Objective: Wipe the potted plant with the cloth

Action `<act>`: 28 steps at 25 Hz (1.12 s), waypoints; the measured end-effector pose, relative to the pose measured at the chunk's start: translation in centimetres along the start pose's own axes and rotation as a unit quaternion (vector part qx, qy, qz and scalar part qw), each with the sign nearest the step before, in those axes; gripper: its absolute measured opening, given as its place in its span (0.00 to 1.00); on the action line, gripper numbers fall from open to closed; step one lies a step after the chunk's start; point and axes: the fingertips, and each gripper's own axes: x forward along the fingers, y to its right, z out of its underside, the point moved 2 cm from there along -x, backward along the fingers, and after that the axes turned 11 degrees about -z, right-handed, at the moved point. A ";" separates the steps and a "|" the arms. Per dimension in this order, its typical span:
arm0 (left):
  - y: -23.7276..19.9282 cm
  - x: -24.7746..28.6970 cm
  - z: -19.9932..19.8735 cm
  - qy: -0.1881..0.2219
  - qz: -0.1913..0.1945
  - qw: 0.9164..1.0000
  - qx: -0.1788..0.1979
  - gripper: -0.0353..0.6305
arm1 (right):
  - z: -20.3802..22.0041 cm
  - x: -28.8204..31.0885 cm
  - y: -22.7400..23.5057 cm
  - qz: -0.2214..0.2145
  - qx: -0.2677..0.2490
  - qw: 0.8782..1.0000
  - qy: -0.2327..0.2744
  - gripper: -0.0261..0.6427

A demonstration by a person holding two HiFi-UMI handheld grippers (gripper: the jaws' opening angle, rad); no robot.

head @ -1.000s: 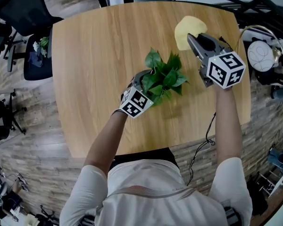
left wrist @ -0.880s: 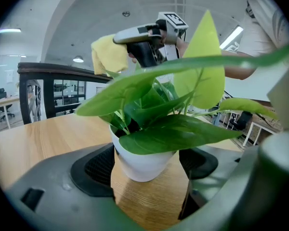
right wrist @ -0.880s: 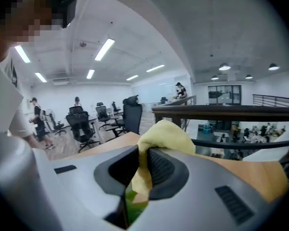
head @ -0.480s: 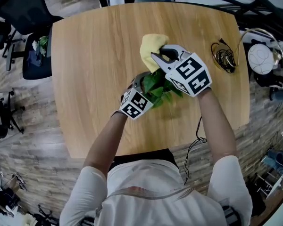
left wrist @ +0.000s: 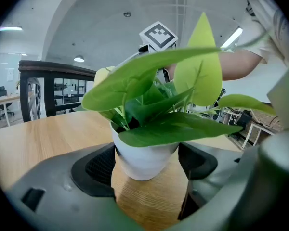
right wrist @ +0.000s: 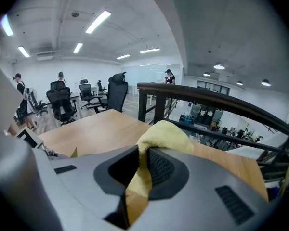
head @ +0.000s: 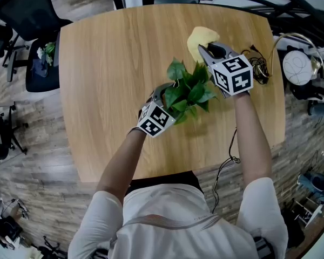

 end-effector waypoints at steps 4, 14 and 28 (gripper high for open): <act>-0.2 -0.2 -0.3 0.012 -0.009 1.000 0.002 0.68 | -1.5 -3.5 0.0 0.018 0.001 0.998 0.063 0.18; -1.3 -6.9 1.7 -0.011 -0.061 0.997 -0.042 0.68 | -1.9 -13.4 -4.0 0.061 0.031 0.981 0.181 0.18; -2.1 -24.7 -11.9 0.145 -0.196 0.966 -0.085 0.26 | 0.3 -21.3 -13.9 0.076 0.114 0.958 0.251 0.18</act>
